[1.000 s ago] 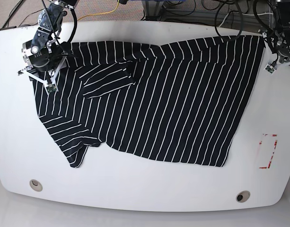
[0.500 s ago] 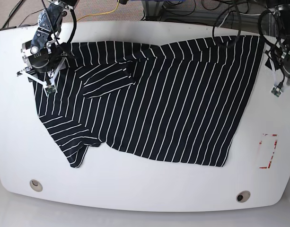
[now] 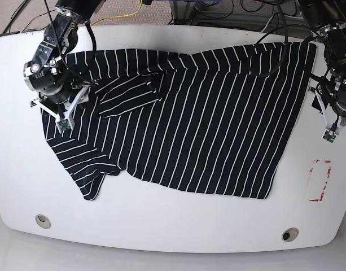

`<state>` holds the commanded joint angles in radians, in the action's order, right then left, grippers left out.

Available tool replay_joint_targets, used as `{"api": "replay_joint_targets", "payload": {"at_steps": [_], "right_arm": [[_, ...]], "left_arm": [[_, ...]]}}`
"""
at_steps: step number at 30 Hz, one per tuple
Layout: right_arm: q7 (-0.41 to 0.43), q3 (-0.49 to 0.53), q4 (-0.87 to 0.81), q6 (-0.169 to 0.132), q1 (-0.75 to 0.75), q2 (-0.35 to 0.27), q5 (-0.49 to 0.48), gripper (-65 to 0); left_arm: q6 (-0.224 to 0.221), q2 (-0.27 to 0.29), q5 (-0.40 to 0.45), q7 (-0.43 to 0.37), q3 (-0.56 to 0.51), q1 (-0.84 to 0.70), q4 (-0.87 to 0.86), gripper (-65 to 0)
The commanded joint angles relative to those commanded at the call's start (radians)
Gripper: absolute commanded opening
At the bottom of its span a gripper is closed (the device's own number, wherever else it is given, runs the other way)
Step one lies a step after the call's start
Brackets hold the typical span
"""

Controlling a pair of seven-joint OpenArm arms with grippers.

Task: Layout the t-shirt on the table in an organized manner, then fold the t-shirt properly
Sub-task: 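Release the fabric and move the left gripper back over the shirt, then lower both grippers onto the shirt body and pinch the fabric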

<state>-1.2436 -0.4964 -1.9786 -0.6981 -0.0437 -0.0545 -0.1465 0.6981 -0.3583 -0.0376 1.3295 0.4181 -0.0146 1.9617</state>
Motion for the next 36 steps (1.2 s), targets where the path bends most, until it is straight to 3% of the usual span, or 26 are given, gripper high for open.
{"api": "replay_joint_targets", "payload": {"at_steps": [5, 10, 17, 19, 20, 22, 26, 28, 30, 36], "right_arm": [[0.003, -0.003, 0.023, 0.000, -0.005, -0.032, 0.023, -32.7], [0.028, -0.005, 0.025, 0.000, -0.020, -0.063, 0.118, -32.7], [0.160, -0.006, 0.133, 0.000, 0.025, -0.087, 0.199, -33.0], [0.195, -0.029, 0.196, 0.000, 0.048, -0.095, 0.204, -33.5], [0.213, -0.041, 0.233, 0.000, 0.061, -0.100, 0.201, -35.2], [0.236, -0.052, 0.273, 0.000, 0.091, -0.100, 0.198, -39.8], [0.282, -0.060, 0.347, 0.000, 0.149, -0.110, 0.207, -58.0], [0.288, -0.058, 0.379, 0.000, 0.164, -0.130, 0.207, -64.0], [0.298, -0.058, 0.417, 0.000, 0.183, -0.141, 0.207, -64.5], [0.388, -0.060, 0.525, 0.000, 0.192, -0.164, 0.206, -64.2]], "left_arm": [[0.000, 0.002, 0.000, -0.017, -0.037, 0.002, 0.000, -24.3], [0.000, 0.031, 0.000, -0.147, -0.098, -0.005, -0.025, -24.3], [0.000, 0.114, 0.000, -0.293, -0.203, 0.057, -0.167, -24.2], [-0.047, 0.146, 0.000, -0.319, -0.226, 0.087, -0.212, -24.2], [-0.082, 0.169, 0.000, -0.342, -0.230, 0.104, -0.241, -24.2], [-0.110, 0.190, 0.000, -0.376, -0.232, 0.121, -0.270, -24.2], [-0.136, 0.230, 0.000, -0.456, -0.233, 0.160, -0.315, -24.6], [-0.137, 0.244, 0.000, -0.491, -0.233, 0.175, -0.322, -26.9], [-0.143, 0.256, 0.002, -0.534, -0.241, 0.186, -0.341, -33.2], [-0.245, 0.249, 0.002, -0.651, -0.322, 0.229, -0.516, -48.5]]}}
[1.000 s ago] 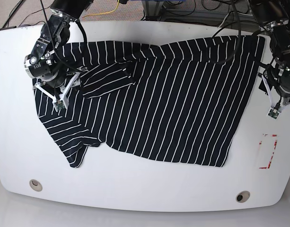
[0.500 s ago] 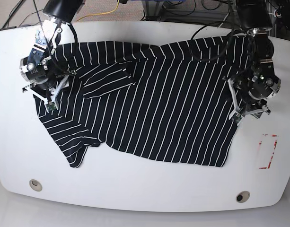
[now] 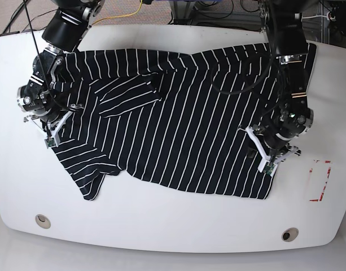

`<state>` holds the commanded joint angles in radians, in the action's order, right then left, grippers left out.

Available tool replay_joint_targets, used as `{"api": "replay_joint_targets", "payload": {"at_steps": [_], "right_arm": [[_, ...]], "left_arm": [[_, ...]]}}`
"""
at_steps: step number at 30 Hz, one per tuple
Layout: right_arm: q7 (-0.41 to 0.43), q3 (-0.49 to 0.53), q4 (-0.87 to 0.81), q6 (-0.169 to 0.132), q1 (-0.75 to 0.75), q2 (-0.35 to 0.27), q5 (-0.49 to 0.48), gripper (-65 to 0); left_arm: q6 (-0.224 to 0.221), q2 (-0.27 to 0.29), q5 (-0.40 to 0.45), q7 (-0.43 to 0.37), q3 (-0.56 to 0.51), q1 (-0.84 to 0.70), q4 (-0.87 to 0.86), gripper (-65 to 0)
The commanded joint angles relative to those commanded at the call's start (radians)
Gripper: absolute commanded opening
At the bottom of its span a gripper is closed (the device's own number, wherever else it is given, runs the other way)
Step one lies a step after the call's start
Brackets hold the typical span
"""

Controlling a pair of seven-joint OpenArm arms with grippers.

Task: Layout the t-shirt on the table in an organized manner, then fold the t-shirt properly
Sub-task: 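Lower both grippers onto the shirt body and pinch the fabric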

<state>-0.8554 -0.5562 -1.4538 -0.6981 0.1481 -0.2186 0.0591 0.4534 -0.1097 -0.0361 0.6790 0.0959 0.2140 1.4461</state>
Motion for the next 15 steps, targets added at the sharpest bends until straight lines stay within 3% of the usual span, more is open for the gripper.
{"api": "replay_joint_targets", "payload": {"at_steps": [6, 15], "right_arm": [[0.112, 0.003, 0.153, 0.000, 0.003, -0.034, -0.009, -64.2], [0.264, 0.011, 0.410, 0.000, 0.094, -0.075, 0.000, -64.0]], "left_arm": [[-0.014, -0.028, -0.002, -0.029, -0.015, 0.021, -0.123, -49.4], [-0.014, -0.115, -0.002, -0.031, -0.011, 0.017, -0.143, -49.4]]}}
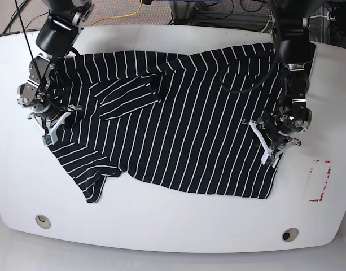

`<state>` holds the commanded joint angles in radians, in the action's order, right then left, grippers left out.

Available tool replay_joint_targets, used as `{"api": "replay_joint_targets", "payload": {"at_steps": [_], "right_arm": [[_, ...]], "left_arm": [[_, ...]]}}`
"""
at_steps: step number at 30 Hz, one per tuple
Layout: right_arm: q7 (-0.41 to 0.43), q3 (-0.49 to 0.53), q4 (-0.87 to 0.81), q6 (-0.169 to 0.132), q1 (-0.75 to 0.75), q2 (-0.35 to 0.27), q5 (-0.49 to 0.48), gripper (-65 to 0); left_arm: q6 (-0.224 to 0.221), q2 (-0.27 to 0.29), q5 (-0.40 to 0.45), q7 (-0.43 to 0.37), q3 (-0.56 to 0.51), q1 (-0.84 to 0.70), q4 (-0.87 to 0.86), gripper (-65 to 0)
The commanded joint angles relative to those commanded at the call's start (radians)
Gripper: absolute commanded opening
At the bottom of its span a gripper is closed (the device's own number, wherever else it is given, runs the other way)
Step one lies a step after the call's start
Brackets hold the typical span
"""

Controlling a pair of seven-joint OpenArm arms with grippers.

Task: Layout the t-shirt on the table in an organized manner, then fold the t-shirt properly
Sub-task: 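Lower both grippers onto the shirt body and pinch the fabric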

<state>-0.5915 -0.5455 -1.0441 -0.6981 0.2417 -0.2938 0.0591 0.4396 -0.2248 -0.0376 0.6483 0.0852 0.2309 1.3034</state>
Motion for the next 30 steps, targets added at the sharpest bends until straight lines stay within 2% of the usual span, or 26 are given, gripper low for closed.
{"api": "replay_joint_targets", "payload": {"at_steps": [5, 9, 13, 20, 23, 28, 30], "right_arm": [[0.083, 0.009, 0.155, 0.000, 0.092, -0.017, 0.002, -63.9], [0.146, 0.072, 0.270, 0.000, 0.158, -0.046, 0.002, -63.9], [0.175, 0.114, 0.302, 0.000, 0.195, -0.044, 0.002, -63.7], [0.181, 0.147, 0.284, 0.000, 0.216, -0.043, -0.011, -63.6], [0.141, 0.144, 0.219, 0.000, 0.221, -0.043, -0.011, -63.6], [-0.071, 0.144, -0.009, 0.000, 0.196, -0.043, -0.011, -63.3], [-0.143, 0.144, -0.110, 0.000, 0.175, -0.043, -0.011, -61.0]], "left_arm": [[-0.002, -0.034, -0.002, 0.000, 0.031, -0.002, -0.014, -49.4], [-0.002, -0.041, -0.002, 0.000, 0.100, 0.011, -0.060, -49.3], [-0.002, -0.069, -0.002, 0.000, 0.123, 0.040, -0.091, -49.3], [-0.002, -0.081, -0.002, 0.000, 0.123, 0.066, -0.129, -49.3], [0.002, -0.081, -0.002, 0.008, 0.121, 0.066, -0.124, -49.2], [0.002, -0.078, -0.002, 0.014, 0.121, 0.078, -0.092, -49.2], [0.002, -0.078, -0.002, 0.029, 0.121, 0.078, -0.069, -49.2]]}}
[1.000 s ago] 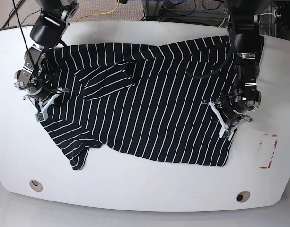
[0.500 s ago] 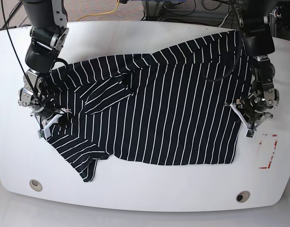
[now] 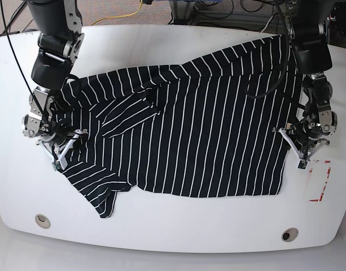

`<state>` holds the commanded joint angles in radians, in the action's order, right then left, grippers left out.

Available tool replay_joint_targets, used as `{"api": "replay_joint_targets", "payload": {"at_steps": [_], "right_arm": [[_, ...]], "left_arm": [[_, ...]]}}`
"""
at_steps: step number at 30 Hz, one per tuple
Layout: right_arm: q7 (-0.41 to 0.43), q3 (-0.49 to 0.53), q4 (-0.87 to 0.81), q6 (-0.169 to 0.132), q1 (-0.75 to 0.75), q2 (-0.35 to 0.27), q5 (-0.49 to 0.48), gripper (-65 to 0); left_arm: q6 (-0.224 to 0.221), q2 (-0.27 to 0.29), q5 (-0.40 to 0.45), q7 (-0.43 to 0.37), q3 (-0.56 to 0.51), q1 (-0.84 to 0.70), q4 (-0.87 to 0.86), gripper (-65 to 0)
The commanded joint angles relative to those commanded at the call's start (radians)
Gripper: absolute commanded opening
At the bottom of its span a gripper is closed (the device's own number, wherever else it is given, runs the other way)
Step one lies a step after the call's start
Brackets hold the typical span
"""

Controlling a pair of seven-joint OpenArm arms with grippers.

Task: Layout the t-shirt on the table in an organized manner, then fold the t-shirt properly
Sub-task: 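Lower both grippers onto the shirt body and pinch the fabric, then drag the right gripper's fabric outward, away from the left gripper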

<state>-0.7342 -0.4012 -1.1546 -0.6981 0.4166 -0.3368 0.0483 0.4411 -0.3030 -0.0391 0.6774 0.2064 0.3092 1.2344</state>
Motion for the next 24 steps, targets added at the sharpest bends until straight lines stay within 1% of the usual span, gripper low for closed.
{"api": "replay_joint_targets", "payload": {"at_steps": [1, 2, 3, 4, 5, 6, 8, 10, 13, 17, 19, 24], "right_arm": [[-0.043, -0.002, -0.060, 0.000, -0.015, 0.000, 0.000, -57.7], [-0.058, -0.002, -0.086, 0.000, -0.023, 0.000, 0.000, -56.1], [-0.104, -0.003, -0.164, 0.000, -0.054, 0.000, 0.000, -50.1], [-0.124, -0.008, -0.203, 0.000, -0.072, 0.000, 0.000, -47.1], [-0.149, -0.017, -0.256, 0.000, -0.098, 0.002, -0.002, -42.6], [-0.178, -0.034, -0.328, 0.000, -0.132, 0.014, -0.002, -36.8], [-0.207, -0.057, -0.414, 0.000, -0.175, 0.040, 0.000, -29.8], [-0.229, -0.080, -0.489, 0.000, -0.221, 0.057, 0.000, -24.3], [-0.241, -0.101, -0.555, 0.000, -0.284, 0.071, 0.000, -20.8], [-0.238, -0.106, -0.572, 0.000, -0.358, 0.075, -0.003, -20.6], [-0.236, -0.107, -0.571, 0.000, -0.385, 0.075, -0.020, -20.6], [-0.236, -0.146, -0.571, 0.000, -0.434, 0.075, -0.109, -20.6]], "left_arm": [[0.000, 0.002, 0.000, 0.011, 0.000, 0.000, 0.015, -49.2], [0.000, 0.002, 0.000, 0.017, 0.000, 0.000, 0.020, -49.2], [0.000, 0.003, 0.000, 0.035, 0.000, -0.002, 0.040, -49.2], [0.000, 0.003, 0.000, 0.046, 0.000, -0.002, 0.049, -49.0], [0.000, 0.005, -0.002, 0.055, 0.000, -0.002, 0.060, -49.0], [0.000, 0.005, -0.003, 0.066, 0.000, -0.003, 0.072, -49.0], [0.000, 0.005, -0.003, 0.074, 0.000, -0.017, 0.084, -49.0], [0.000, 0.005, -0.005, 0.074, 0.000, -0.026, 0.097, -49.0], [0.000, 0.005, -0.005, 0.074, 0.000, -0.034, 0.114, -49.0], [0.000, 0.006, -0.005, 0.075, 0.000, -0.057, 0.118, -49.0], [0.000, 0.006, -0.005, 0.075, 0.000, -0.058, 0.118, -49.0], [0.000, 0.005, -0.005, 0.075, 0.000, -0.087, 0.118, -49.0]]}}
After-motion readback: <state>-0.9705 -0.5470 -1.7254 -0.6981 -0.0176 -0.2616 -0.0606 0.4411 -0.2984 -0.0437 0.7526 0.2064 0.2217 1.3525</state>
